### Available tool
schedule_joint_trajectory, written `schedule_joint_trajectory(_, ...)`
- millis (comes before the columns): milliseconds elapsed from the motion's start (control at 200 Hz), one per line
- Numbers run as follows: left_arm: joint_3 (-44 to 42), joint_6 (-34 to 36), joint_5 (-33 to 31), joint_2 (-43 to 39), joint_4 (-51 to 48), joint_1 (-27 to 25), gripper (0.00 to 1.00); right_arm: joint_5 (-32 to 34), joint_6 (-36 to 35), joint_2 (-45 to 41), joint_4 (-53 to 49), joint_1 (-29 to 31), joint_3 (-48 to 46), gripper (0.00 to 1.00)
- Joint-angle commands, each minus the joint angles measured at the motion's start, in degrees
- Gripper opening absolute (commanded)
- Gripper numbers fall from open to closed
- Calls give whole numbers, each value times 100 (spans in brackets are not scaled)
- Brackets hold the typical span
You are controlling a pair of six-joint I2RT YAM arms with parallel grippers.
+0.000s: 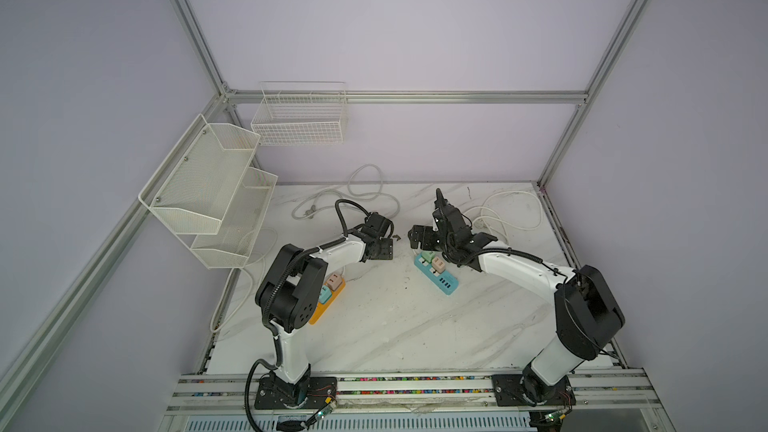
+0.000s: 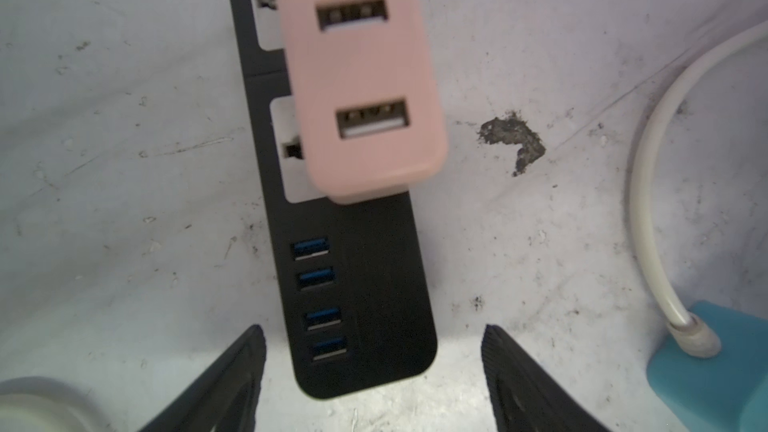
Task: Pull the plug off the socket
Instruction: 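Lower the left gripper onto the black strip while the right aligns over a pink adapter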
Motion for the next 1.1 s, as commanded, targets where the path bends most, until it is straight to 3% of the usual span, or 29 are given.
schedule_joint_trajectory(0, 528, 136, -133, 64, 122, -34, 77, 84, -61, -166, 58, -77, 113, 97)
schedule_joint_trajectory(370, 727, 224, -116, 364, 137, -34, 60, 18, 45, -256, 198, -193, 8, 97)
schedule_joint_trajectory(665, 576, 214, 50, 328, 197, -29, 40, -134, 169, -248, 259, -254, -19, 97)
schedule_joint_trajectory(1095, -145, 257, 360, -222, 323, -435, 33, -75, 231, -518, 191, -423, -261, 97)
